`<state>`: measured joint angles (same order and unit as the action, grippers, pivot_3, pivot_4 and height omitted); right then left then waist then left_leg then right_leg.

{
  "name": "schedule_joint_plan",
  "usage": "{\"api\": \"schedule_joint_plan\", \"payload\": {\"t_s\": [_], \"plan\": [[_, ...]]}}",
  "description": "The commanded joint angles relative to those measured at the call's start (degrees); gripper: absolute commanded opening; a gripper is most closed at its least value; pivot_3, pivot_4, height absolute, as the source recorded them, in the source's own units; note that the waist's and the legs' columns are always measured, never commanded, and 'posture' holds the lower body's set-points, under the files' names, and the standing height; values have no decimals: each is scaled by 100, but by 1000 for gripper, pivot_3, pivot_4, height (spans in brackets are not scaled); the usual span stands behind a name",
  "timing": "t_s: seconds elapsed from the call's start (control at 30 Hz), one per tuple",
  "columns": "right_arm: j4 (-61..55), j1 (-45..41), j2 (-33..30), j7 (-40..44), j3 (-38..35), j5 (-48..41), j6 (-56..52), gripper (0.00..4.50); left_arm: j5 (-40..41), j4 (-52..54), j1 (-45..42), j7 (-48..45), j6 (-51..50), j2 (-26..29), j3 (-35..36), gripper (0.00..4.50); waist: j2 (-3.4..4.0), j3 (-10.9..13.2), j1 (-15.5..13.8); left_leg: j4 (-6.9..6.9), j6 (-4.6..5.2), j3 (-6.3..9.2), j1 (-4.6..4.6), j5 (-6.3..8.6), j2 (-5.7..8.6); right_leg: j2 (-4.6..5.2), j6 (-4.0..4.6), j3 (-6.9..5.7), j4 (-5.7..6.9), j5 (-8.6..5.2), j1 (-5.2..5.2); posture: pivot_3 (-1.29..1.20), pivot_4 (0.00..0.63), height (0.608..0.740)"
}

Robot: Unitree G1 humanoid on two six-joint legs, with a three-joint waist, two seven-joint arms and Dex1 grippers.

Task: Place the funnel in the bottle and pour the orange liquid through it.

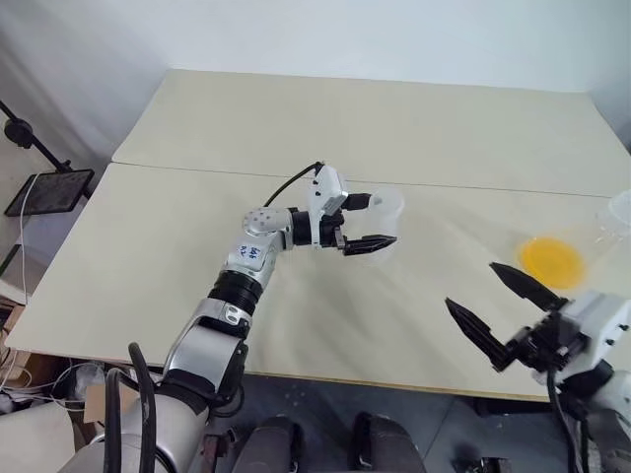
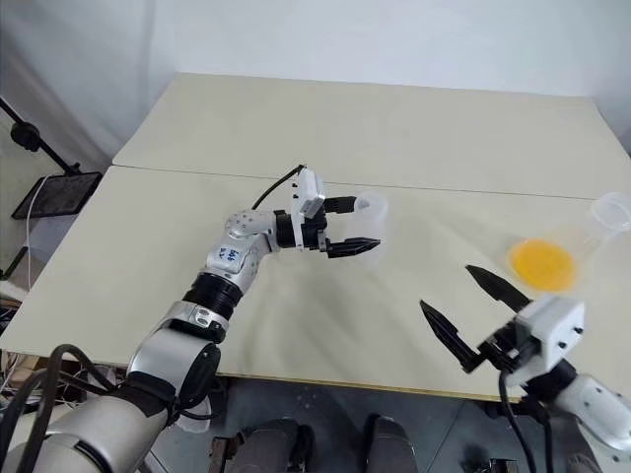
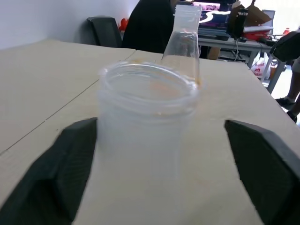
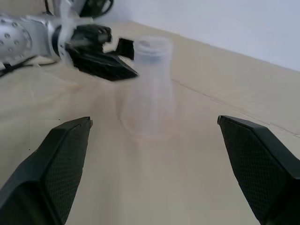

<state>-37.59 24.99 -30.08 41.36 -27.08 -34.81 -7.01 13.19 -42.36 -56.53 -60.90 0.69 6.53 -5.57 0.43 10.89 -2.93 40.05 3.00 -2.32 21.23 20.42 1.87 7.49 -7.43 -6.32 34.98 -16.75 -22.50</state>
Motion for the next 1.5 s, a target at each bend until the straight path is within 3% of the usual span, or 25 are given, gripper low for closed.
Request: {"api": "schedule_joint_plan", "payload": {"t_s": [0.03, 0.2, 0.4, 0.53, 0.8, 0.93, 1.17, 1.3, 1.5], "plan": [[-45, 236, -44, 277, -434, -180, 269, 4500, 251, 567, 76, -386, 0, 152, 126, 4477, 0, 0, 6, 0, 0, 0, -1, 0, -1, 0, 0, 1, 0, 0, 0, 0, 150, 740], [-6, 265, -86, 397, -537, -264, 253, 4500, 442, 650, 95, -839, -169, 578, 320, 4477, 2, -1, 54, 0, 0, -2, -5, 0, -6, -2, 1, 3, 2, 0, 0, 0, 150, 740], [125, -295, -241, 454, -43, -218, 90, 4500, 378, 374, 214, -858, 106, 1229, 637, 4477, 2, -1, 114, 0, 0, 3, -7, 0, -6, -1, 1, 2, 6, 0, 0, 0, 150, 740], [189, -741, -377, 553, 294, -295, -80, 4500, 649, 932, 686, -758, -9, 1683, 1091, 4477, 1, -1, 148, 0, 0, 9, -5, 0, -2, 3, 0, 0, 8, 0, 1, 0, 150, 740], [478, -1841, -709, 1001, 1101, -634, -627, 4500, 1301, 3360, 3399, 228, -994, 2721, 2520, 4477, 3, 0, 252, -4, -4, 28, -10, 2, -12, 10, 2, 31, 11, 0, 3, 0, 150, 740], [733, -2391, -752, 1280, 1503, -588, -728, 4500, 1568, 4253, 4841, 822, -1277, 2813, 3426, 4477, 1, 0, 219, -2, -8, 39, -9, 4, -11, 28, 2, 33, 1, 0, 11, 0, 150, 740], [1257, -3136, -702, 1674, 1990, -504, -740, 4500, 1944, 5659, 6833, 1286, -1625, 2666, 4305, 4477, 1, 0, 158, -3, -13, 44, -9, 9, -9, 59, 6, 29, -11, -2, 12, 0, 150, 740], [1429, -3242, -719, 1848, 2048, -474, -714, 4500, 2138, 6229, 7242, 1467, -1857, 2612, 4242, 4477, 2, 0, 138, -4, -13, 46, -9, 12, -9, 64, 10, 27, -27, -4, 13, 0, 150, 740], [1528, -3081, -771, 1967, 1901, -356, -620, 4500, 1951, 6690, 7012, 1786, -2074, 2561, 3333, 4477, 3, -1, 156, -8, -15, 38, -10, 14, -9, 62, 11, 31, -21, -4, 10, 0, 150, 740]]}}
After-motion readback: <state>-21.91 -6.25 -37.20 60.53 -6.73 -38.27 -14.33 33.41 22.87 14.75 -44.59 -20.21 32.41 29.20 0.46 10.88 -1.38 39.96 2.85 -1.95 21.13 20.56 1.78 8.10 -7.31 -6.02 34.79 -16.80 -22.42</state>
